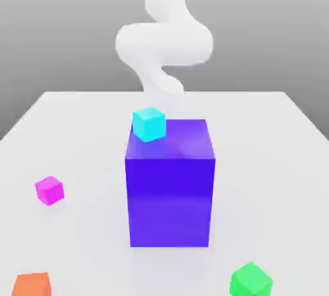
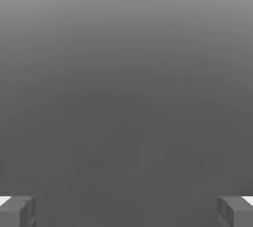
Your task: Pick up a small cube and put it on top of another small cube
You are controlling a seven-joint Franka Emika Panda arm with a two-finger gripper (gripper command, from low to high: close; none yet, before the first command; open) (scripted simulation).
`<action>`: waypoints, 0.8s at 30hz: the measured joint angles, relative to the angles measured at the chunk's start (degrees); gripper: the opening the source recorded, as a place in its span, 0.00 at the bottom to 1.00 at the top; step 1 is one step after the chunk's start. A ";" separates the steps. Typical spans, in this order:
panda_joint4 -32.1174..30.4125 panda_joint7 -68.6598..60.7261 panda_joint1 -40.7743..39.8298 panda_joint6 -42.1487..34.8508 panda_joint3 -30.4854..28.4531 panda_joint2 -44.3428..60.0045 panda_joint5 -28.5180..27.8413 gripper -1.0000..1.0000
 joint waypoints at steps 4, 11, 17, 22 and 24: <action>-5.65 -0.47 -5.23 5.87 -4.28 8.50 -2.93 0.50; -15.07 -2.70 -13.55 15.66 -13.20 22.49 -5.88 0.50; -23.12 -7.90 -19.14 24.15 -21.70 34.62 -3.77 0.50; -27.25 -19.16 -25.41 31.45 -20.90 45.60 9.00 0.50; -26.54 -24.10 -29.15 34.50 -15.69 49.90 15.63 0.50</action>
